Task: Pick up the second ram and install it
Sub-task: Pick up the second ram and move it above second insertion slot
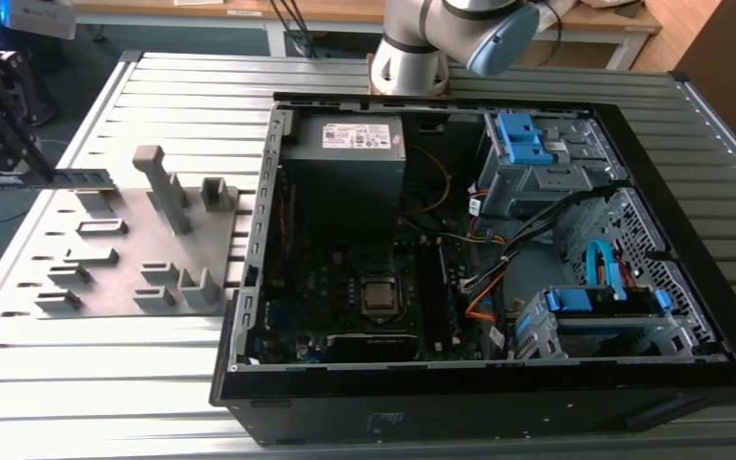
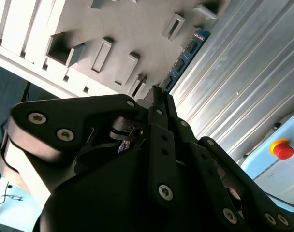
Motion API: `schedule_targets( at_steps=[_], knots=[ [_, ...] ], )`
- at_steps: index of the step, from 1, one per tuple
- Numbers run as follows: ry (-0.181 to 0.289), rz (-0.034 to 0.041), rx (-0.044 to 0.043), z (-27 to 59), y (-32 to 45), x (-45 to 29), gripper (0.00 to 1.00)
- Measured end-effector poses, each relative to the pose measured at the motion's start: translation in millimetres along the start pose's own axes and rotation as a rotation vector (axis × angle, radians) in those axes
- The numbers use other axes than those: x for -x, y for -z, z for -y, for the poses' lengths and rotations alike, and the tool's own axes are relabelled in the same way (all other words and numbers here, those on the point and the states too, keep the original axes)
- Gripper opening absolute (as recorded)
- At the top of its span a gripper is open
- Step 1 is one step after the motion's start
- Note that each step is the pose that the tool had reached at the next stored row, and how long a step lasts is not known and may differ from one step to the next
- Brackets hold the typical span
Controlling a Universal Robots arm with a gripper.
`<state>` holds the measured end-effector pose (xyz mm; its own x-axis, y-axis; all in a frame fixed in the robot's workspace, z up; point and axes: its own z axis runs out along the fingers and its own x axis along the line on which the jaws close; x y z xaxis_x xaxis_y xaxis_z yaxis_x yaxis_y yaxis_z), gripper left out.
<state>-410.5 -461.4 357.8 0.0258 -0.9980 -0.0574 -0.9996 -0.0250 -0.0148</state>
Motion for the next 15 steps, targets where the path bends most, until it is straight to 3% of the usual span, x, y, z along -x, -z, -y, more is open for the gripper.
schedule_targets(
  at_steps=[8,15],
  knots=[
    [0.000,0.0019,0.0000,0.3,22.5,1.3,0.14],
    [0.000,0.0024,-0.0002,0.4,24.8,1.4,0.14]
  ],
)
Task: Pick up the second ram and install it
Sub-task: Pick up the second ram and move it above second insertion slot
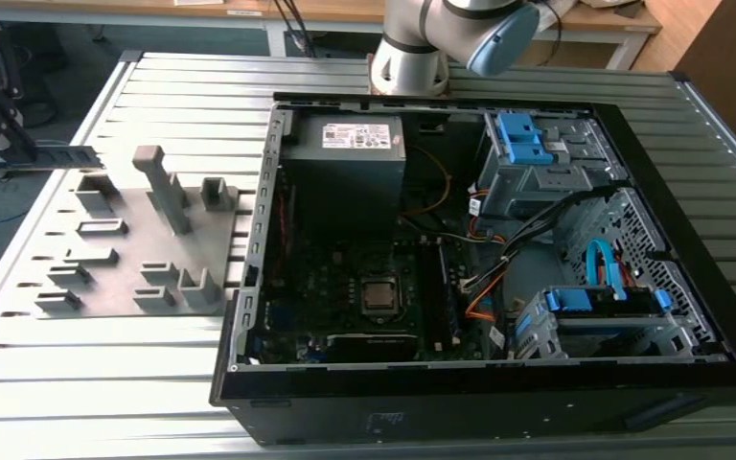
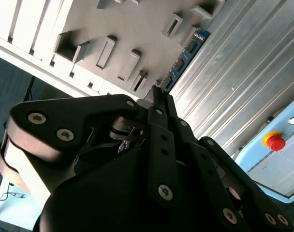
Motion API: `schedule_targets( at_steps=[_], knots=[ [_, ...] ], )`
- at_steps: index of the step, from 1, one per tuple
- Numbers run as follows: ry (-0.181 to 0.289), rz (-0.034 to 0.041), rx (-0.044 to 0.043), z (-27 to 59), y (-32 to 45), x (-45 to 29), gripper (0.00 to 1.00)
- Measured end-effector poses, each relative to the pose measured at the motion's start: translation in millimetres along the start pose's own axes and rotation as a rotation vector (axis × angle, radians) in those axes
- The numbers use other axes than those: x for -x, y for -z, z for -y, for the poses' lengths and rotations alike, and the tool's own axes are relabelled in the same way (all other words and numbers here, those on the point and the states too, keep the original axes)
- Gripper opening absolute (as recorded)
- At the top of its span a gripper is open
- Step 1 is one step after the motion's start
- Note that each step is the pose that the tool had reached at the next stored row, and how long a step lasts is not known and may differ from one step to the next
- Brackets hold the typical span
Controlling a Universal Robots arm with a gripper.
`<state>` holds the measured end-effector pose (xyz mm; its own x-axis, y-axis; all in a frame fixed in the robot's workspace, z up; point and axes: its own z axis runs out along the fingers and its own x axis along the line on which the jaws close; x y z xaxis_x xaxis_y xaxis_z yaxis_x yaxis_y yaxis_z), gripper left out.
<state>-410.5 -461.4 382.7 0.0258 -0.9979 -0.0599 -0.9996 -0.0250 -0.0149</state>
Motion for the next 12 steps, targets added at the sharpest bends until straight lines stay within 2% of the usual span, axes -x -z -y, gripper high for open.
schedule_targets(
  at_steps=[3,6,12],
  knots=[
    [0.000,0.0000,0.0000,0.0,0.2,0.0,0.14],
    [0.000,0.0000,0.0001,3.8,0.2,-0.1,0.14],
    [0.000,0.0000,0.0004,25.0,-0.2,-0.6,0.14]
  ],
)
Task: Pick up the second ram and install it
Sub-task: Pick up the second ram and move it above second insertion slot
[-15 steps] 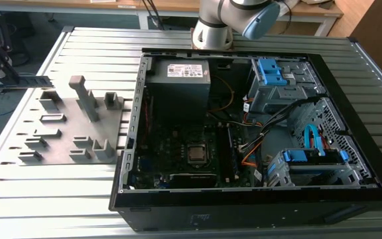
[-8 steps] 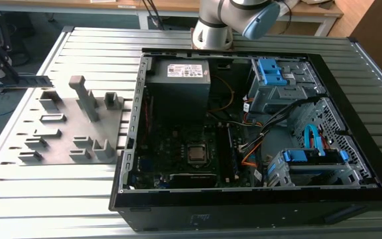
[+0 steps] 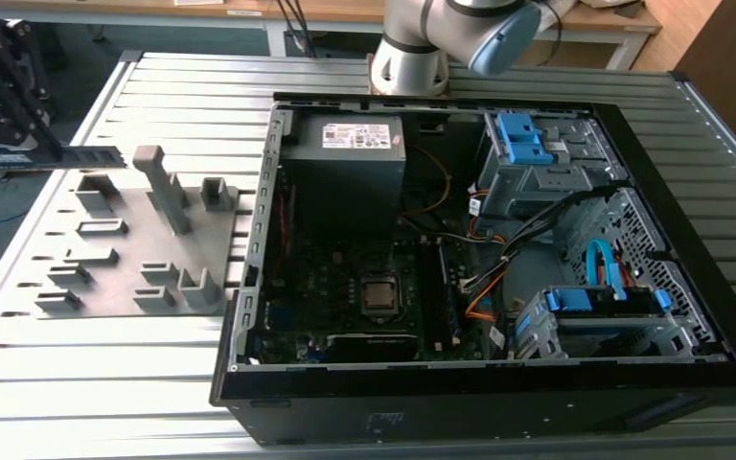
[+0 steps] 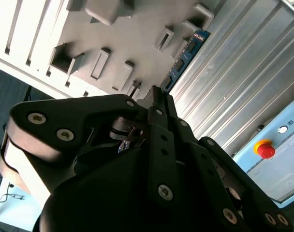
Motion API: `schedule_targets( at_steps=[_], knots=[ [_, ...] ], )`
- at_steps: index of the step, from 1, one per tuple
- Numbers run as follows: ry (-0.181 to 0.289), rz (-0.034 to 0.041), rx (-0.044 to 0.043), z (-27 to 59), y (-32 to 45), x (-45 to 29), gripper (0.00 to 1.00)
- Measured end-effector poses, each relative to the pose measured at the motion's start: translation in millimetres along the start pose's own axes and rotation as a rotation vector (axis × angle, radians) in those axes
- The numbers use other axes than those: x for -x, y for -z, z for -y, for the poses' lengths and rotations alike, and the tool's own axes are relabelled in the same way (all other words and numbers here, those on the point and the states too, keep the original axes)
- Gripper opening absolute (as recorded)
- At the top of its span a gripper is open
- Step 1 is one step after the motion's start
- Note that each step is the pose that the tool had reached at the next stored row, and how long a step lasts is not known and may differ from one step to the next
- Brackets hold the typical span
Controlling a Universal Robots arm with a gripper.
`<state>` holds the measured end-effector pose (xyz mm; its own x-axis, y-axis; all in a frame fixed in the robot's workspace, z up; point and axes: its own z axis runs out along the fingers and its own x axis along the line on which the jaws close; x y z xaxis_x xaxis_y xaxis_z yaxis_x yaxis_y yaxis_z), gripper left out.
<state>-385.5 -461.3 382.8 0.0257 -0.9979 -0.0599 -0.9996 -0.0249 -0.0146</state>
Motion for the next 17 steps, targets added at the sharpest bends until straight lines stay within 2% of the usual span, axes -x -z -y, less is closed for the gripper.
schedule_targets(
  at_steps=[6,17],
  knots=[
    [0.000,0.0000,0.0002,21.3,-0.4,-0.6,0.14],
    [0.000,0.0000,0.0003,54.4,-0.9,-1.4,0.14]
  ],
)
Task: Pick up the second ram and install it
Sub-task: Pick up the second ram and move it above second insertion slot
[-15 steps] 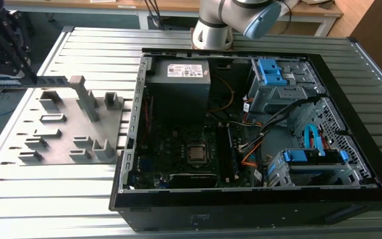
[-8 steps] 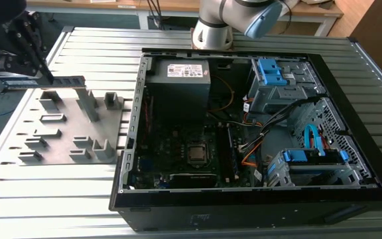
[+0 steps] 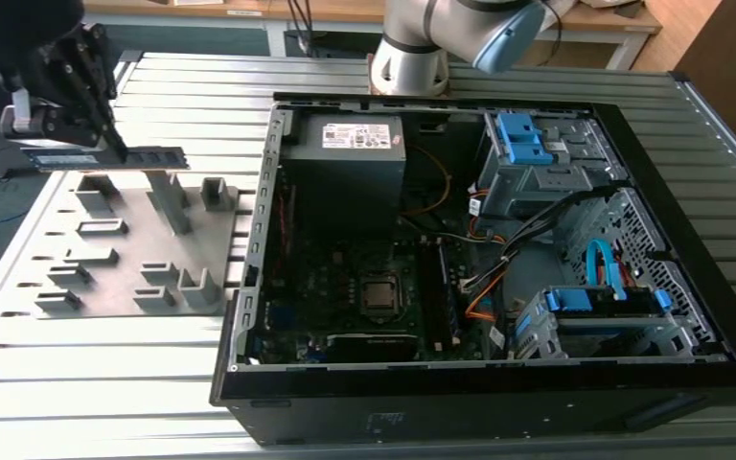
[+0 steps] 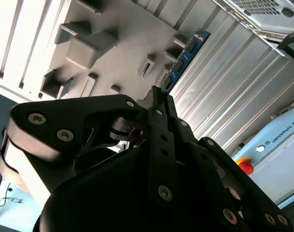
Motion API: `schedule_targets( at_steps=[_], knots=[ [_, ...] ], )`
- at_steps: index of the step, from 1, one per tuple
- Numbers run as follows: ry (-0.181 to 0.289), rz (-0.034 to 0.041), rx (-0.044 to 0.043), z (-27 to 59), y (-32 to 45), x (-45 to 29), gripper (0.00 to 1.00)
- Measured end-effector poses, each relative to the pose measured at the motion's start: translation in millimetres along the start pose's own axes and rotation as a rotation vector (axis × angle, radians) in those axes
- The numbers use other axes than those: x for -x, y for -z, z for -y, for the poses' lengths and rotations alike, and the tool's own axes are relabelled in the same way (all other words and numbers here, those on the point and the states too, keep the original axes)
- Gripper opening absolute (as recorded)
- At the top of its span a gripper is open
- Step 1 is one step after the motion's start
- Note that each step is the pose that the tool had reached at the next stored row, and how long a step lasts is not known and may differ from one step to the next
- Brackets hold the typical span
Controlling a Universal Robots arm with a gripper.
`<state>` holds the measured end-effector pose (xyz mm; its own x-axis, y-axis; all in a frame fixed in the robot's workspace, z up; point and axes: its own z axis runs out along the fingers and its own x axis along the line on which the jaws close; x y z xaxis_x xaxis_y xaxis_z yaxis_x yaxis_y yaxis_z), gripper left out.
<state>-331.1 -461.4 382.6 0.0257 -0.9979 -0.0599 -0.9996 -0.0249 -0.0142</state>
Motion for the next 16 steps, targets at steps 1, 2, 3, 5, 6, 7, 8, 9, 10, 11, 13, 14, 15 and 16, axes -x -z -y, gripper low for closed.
schedule_targets(
  at_steps=[1,2,3,5,6,7,8,9,10,11,13,14,15,16],
  knots=[
    [0.000,0.0000,0.0000,2.9,-0.1,-0.1,0.14],
    [0.000,0.0000,0.0001,5.7,0.0,-0.2,0.14],
    [0.000,0.0000,0.0000,8.3,-0.1,-0.2,0.14],
    [0.000,-0.0001,0.0001,13.2,-0.1,-0.3,0.14],
    [0.000,0.0000,0.0000,15.6,-0.2,-0.4,0.14],
    [0.000,0.0000,0.0000,17.9,-0.2,-0.5,0.14],
    [0.000,0.0000,0.0001,20.1,-0.3,-0.5,0.14],
    [0.000,0.0000,0.0001,22.4,-0.3,-0.6,0.14],
    [0.000,0.0000,0.0000,24.5,-0.3,-0.6,0.14],
    [0.000,0.0000,0.0000,26.8,-0.4,-0.7,0.14],
    [0.000,0.0000,0.0001,31.2,-0.4,-0.8,0.14],
    [0.000,0.0000,0.0001,33.6,-0.4,-0.9,0.14],
    [0.000,0.0000,0.0000,35.9,-0.5,-0.9,0.14],
    [0.000,0.0000,0.0001,38.1,-0.5,-1.0,0.14]
  ],
)
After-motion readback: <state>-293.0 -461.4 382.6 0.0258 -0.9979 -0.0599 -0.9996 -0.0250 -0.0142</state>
